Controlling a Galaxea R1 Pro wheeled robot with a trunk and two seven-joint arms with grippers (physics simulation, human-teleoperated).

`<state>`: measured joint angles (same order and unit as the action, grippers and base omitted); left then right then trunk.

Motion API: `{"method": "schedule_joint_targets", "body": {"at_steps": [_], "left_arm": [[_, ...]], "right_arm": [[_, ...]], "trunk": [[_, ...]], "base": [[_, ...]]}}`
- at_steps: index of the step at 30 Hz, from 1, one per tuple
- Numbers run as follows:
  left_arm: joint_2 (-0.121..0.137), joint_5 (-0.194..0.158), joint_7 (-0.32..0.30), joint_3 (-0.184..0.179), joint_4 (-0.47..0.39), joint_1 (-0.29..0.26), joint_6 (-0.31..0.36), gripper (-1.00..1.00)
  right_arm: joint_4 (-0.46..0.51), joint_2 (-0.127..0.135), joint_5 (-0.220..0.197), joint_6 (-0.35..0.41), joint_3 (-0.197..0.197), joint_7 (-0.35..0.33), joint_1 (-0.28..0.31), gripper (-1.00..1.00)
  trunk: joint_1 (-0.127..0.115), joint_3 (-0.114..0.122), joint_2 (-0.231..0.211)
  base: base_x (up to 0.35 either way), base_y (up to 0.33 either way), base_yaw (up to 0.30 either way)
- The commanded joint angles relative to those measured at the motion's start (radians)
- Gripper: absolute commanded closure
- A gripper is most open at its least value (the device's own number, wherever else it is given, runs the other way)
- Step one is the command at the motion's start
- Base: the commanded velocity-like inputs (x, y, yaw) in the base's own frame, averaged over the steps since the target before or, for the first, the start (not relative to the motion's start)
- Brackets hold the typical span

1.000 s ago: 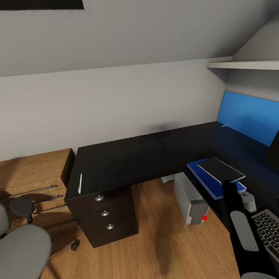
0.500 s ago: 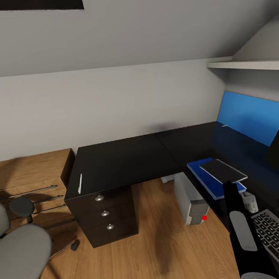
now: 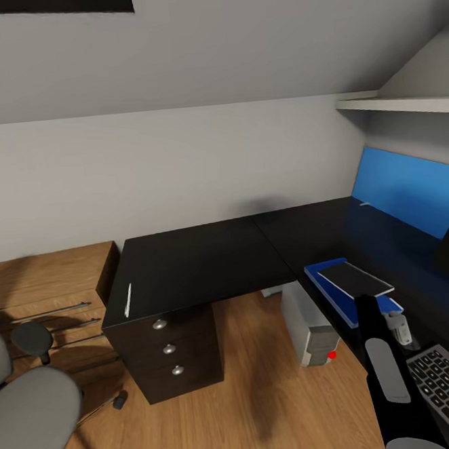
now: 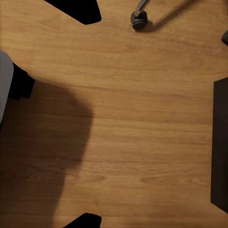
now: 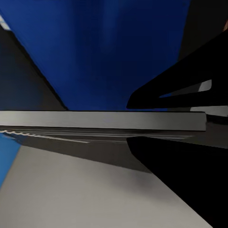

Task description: In the bedroom, organize the workspace by keeping the computer under the desk, ensuring the monitor is on the desk, placing the keyboard on the desk next to the monitor, placing the mouse on the desk next to the keyboard, moving the folder from the swivel chair onto the desk next to the mouse, stacking the notebook on top of the folder with the pen on top of the notebook, and positioning the swivel chair next to the desk.

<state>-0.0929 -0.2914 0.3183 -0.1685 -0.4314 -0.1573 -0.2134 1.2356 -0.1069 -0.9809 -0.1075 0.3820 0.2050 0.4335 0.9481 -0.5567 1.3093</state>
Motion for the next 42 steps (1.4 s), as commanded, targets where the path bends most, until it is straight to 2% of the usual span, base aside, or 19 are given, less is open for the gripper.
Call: {"method": "schedule_joint_targets", "body": {"at_steps": [1,8,42], "left_arm": [[0.001,-0.009,0.007,-0.008,0.0,-0.001,-0.004,-1.0],[0.001,-0.009,0.007,-0.008,0.0,-0.001,-0.005,-1.0],[0.001,-0.009,0.007,-0.008,0.0,-0.001,-0.007,-1.0]], "right_arm": [[0.001,0.0,-0.012,-0.005,0.0,0.0,0.001,1.0],[0.001,0.0,-0.012,-0.004,0.0,0.013,0.001,1.0],[0.001,0.0,-0.01,-0.004,0.0,0.017,0.001,1.0]], "trunk": [[0.0,-0.001,0.0],[0.0,-0.001,0.0],[0.0,-0.001,0.0]], "base": [[0.088,0.005,0.0],[0.132,0.009,0.0],[0.017,-0.019,0.0]]}}
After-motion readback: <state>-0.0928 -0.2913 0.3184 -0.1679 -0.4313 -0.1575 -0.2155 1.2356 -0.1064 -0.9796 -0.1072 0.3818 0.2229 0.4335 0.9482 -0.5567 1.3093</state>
